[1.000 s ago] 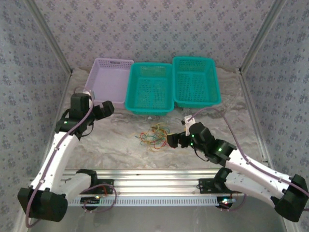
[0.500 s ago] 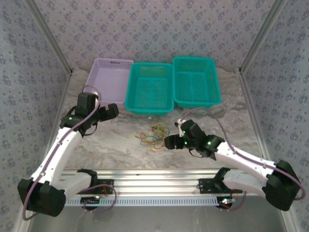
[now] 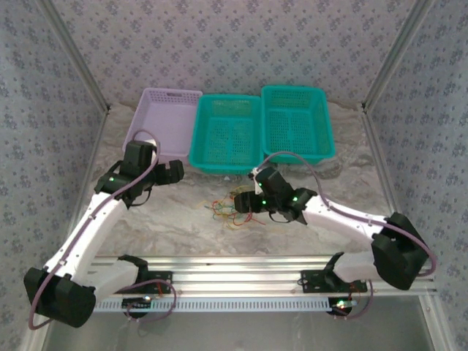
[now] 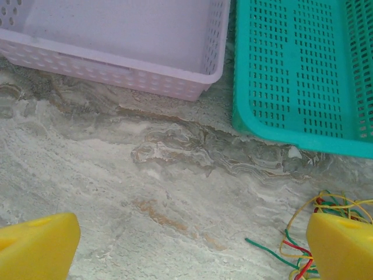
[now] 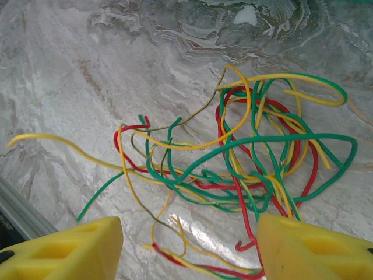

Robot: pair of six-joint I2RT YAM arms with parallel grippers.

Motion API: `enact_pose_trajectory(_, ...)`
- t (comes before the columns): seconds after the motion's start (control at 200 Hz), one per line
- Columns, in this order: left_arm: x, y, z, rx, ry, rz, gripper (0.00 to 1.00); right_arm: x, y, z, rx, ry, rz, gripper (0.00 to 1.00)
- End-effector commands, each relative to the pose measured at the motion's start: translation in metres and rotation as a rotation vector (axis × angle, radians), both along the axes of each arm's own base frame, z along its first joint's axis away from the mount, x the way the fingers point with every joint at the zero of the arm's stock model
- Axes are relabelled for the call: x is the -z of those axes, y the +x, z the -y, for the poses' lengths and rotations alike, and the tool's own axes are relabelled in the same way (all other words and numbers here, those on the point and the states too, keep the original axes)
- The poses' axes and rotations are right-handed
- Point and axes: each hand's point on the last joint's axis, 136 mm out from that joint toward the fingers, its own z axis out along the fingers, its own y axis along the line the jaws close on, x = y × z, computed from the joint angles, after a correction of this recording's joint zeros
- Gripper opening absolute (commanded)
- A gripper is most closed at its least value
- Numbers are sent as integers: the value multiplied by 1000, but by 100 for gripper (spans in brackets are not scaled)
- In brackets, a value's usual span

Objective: Untangle the cables

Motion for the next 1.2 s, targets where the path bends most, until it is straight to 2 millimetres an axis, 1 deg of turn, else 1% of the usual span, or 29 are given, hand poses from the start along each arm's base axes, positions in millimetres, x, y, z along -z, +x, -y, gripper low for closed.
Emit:
enact_pose_trajectory(0.0,-11,2,1,16,25,22,100,0,11,-2,69,-10,-43,62)
enact_pose_trajectory(0.095,-12,1,3,25,31,25,100,4,18,-2,106,-18,-60,59)
enact_pose_trajectory(0.195,-12,1,4,29,39,26,100,6,23,-5,124,-24,-71,58)
enact_pose_trajectory(0.21,-8,-2,3,30,47,4,100,6,24,-6,126,-24,-69,58)
enact_pose_trajectory(0.26,-6,-3,3,36,53,-1,100,8,27,-7,132,-34,-71,58)
enact_pose_trajectory(0.425,-4,-3,5,46,68,-10,100,22,34,0,170,-91,-98,56)
enact_pose_trajectory(0.46,-3,-3,5,49,70,-12,100,24,35,0,175,-95,-105,54)
enact_pose_trajectory(0.62,-2,-3,6,54,76,-18,100,34,40,-3,181,-116,-130,50)
enact_pose_trajectory(0.68,-2,-3,7,57,79,-18,100,36,42,-3,184,-120,-132,45)
enact_pose_trajectory(0.745,-2,-4,6,58,86,-17,100,35,43,-4,186,-127,-127,44)
enact_pose_trajectory(1.039,0,-3,8,68,99,-26,100,37,46,-2,198,-153,-126,25)
enact_pose_trajectory(1.099,0,-3,8,69,100,-26,100,39,46,-2,200,-159,-127,24)
enact_pose_trajectory(1.194,1,-4,8,70,102,-28,100,45,45,-2,198,-168,-145,17)
